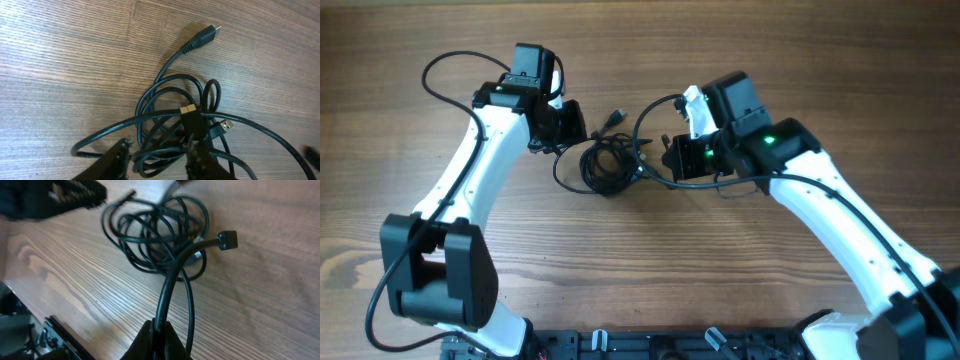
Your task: Untangle cables
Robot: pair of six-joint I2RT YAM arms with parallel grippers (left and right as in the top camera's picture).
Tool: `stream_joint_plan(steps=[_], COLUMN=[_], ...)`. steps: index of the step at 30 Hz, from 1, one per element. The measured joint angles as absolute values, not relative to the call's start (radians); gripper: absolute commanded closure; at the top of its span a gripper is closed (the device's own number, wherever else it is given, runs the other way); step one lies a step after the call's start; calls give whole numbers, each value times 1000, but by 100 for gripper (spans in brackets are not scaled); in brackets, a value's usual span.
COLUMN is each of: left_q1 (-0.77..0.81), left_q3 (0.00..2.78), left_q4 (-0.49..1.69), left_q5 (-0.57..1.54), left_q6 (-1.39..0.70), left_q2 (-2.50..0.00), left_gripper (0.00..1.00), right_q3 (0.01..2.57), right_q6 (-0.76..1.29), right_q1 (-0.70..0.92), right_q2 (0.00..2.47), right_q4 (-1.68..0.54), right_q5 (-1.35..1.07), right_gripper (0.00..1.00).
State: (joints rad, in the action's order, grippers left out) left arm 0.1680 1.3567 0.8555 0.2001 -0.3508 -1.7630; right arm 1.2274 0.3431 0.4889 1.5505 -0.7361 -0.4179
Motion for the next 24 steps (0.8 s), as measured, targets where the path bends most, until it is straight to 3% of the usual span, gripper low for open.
stream_joint_plan(steps=[2, 6, 11, 13, 24], left_q1=[171, 171, 177, 184, 219], left_q3=[1357, 1357, 1357, 1357, 1357], left_q4=[850, 844, 844, 841, 819], left_q5=[200, 200, 200, 200, 200], left_q6=[-354, -354, -353, -353, -353], left_q2=[-1771, -1779, -1803, -1815, -1822], left_gripper=[47, 51, 51, 51, 51], right_q3=[1211, 1197, 1197, 1196, 1193], right_q6=[352, 359, 384, 388, 423], right_q1=[502, 533, 570, 581, 595], right_q2=[1580, 1630, 1688, 1705, 1719], right_q4=[-723, -697, -664, -651, -620], right_q5=[-418, -423, -429, -430, -437], right_gripper=[95, 91, 46, 34, 14])
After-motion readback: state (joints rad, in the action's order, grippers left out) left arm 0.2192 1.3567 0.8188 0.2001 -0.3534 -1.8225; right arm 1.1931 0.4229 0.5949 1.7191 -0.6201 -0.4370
